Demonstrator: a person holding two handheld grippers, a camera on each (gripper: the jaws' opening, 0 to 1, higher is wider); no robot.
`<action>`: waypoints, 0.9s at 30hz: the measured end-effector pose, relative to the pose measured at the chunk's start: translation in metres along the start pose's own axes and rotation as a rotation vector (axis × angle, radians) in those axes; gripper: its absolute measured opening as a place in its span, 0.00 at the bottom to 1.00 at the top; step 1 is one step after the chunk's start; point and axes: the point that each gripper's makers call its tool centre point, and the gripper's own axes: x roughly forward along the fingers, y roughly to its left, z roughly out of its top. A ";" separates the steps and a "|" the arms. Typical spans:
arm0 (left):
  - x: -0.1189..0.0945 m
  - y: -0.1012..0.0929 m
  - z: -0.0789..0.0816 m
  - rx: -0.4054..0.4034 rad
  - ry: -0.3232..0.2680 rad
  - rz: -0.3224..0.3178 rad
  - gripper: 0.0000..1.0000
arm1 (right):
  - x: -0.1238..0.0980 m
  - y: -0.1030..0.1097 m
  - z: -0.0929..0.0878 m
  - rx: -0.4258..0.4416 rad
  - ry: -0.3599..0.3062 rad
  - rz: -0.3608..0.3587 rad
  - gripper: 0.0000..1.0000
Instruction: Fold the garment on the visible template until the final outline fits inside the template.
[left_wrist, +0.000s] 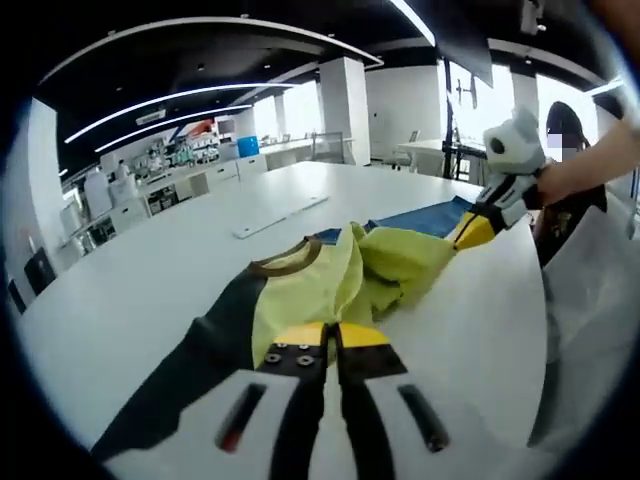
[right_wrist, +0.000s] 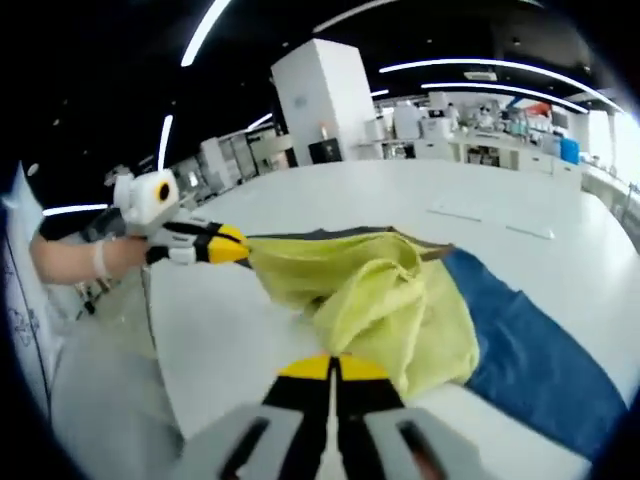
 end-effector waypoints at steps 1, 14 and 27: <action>-0.007 0.001 0.001 -0.003 -0.003 0.005 0.00 | -0.005 -0.001 0.001 -0.003 -0.003 -0.005 0.00; -0.085 0.002 0.004 0.034 0.013 0.050 0.00 | -0.076 -0.007 0.007 -0.150 0.014 -0.069 0.00; -0.132 -0.007 -0.015 0.064 0.059 0.019 0.00 | -0.112 0.017 -0.006 -0.405 0.125 -0.068 0.00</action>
